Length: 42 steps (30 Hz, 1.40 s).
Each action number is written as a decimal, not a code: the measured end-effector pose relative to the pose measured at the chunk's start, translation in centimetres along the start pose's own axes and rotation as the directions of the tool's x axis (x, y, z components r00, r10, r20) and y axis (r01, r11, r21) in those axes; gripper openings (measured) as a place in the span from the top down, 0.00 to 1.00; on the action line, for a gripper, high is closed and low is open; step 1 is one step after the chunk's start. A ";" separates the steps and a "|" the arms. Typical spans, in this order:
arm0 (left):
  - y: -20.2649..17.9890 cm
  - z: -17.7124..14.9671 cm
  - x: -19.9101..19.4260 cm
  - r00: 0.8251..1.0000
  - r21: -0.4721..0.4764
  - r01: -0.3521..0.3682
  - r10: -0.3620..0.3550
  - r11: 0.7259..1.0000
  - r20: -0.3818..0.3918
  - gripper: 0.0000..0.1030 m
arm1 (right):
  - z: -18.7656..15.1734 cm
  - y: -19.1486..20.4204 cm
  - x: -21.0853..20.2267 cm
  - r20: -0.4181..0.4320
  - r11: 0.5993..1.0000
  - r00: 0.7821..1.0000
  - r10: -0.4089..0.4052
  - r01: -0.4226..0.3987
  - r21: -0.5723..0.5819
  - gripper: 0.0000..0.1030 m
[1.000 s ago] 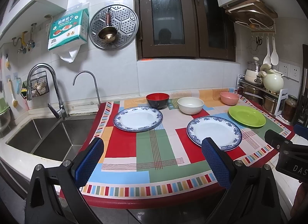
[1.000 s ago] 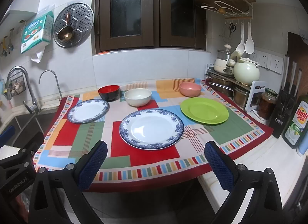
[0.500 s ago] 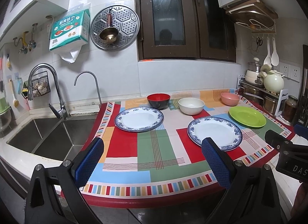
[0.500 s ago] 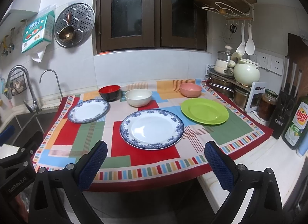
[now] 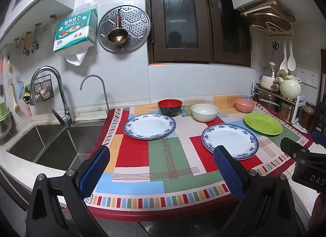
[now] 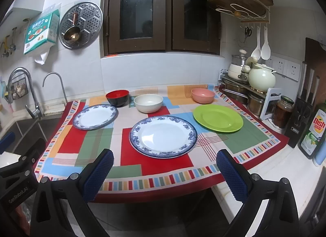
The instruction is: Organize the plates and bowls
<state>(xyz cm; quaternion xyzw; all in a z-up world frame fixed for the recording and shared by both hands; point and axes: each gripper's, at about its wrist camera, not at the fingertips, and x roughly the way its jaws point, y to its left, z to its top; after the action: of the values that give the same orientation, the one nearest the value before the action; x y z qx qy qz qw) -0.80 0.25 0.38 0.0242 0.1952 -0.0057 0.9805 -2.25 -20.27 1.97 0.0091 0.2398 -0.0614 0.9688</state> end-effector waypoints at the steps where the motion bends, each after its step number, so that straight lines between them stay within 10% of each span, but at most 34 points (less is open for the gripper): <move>1: 0.1 0.0 0.0 1.000 0.001 0.001 -0.001 1.000 0.001 0.00 | 0.0 0.1 0.0 0.000 1.000 1.000 -0.001 0.001 0.000 0.01; 25: -0.1 1.6 5.8 0.988 0.131 0.124 -0.110 0.984 -0.110 0.00 | 0.8 1.1 3.1 -0.062 0.994 0.995 -0.080 0.084 0.072 0.01; 42: -7.6 4.3 18.6 0.977 0.179 0.124 -0.089 0.976 -0.193 0.08 | 4.8 -4.7 16.2 -0.120 0.991 0.988 -0.102 0.111 0.070 0.01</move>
<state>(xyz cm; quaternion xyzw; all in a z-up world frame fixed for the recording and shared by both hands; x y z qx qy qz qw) 17.89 -7.57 -3.12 0.1077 0.2842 -0.0747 0.9497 13.63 -27.00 -1.31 0.0370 0.2934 -0.1215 0.9475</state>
